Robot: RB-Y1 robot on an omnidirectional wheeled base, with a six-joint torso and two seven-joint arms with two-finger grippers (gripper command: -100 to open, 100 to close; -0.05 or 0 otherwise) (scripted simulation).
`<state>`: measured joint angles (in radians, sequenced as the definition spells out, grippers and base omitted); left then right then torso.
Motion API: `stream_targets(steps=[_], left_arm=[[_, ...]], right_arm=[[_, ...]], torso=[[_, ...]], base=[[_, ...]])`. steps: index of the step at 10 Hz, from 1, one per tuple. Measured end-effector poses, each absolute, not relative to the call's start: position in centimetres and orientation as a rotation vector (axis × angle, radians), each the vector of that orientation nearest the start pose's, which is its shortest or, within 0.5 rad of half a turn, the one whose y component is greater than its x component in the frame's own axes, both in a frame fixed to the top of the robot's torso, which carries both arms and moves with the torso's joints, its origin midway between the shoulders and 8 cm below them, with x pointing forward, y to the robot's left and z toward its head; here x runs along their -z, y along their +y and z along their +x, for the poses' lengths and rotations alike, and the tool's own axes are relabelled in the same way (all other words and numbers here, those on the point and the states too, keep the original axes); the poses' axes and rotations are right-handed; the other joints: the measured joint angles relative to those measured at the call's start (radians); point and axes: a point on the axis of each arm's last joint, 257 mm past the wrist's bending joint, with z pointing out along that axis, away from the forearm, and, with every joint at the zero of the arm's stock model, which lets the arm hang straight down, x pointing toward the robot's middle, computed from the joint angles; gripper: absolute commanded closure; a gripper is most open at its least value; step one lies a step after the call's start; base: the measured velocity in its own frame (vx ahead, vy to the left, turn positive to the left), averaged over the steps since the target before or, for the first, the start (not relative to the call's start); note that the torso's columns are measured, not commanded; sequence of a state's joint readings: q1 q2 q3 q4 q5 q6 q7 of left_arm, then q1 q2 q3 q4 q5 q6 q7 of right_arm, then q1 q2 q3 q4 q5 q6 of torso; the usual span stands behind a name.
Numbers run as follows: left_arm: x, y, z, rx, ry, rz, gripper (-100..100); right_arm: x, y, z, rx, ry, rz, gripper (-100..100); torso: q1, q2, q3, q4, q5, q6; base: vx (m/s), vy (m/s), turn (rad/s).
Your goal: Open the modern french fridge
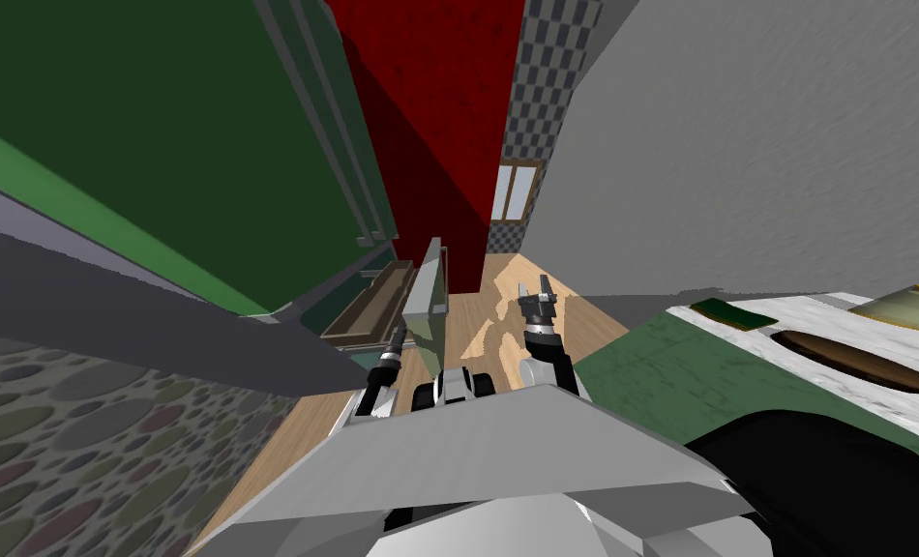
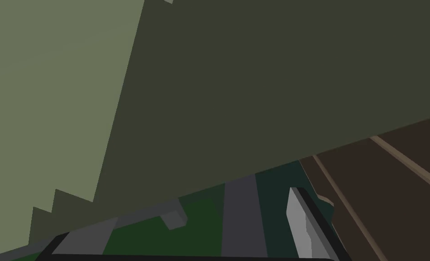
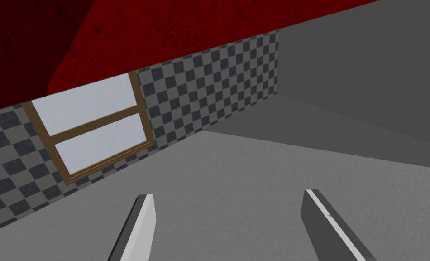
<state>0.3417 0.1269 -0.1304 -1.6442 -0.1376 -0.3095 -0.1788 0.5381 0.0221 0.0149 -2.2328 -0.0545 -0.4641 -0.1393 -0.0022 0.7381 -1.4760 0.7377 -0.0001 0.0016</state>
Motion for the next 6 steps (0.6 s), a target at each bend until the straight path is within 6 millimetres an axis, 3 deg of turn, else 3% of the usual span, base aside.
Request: stream_targets(steps=[2, 6], left_arm=[[27.2, 21.1, 43.6, 1.012, 1.368, -0.857, -100], [27.1, 20.1, 43.8, 1.042, 1.311, -0.938, -100]], right_arm=[[1.7, -29.0, 35.4, -1.434, 0.589, 0.862, 0], [1.7, -29.1, 35.4, -1.434, 0.589, 0.862, 0]], torso=[[0.007, 0.000, 0.000, 0.000, 0.001, -0.001], [-0.012, 0.000, 0.000, 0.002, -0.002, 0.007]], base=[[-0.006, -0.059, 0.020], [-0.003, -0.004, 0.013]])
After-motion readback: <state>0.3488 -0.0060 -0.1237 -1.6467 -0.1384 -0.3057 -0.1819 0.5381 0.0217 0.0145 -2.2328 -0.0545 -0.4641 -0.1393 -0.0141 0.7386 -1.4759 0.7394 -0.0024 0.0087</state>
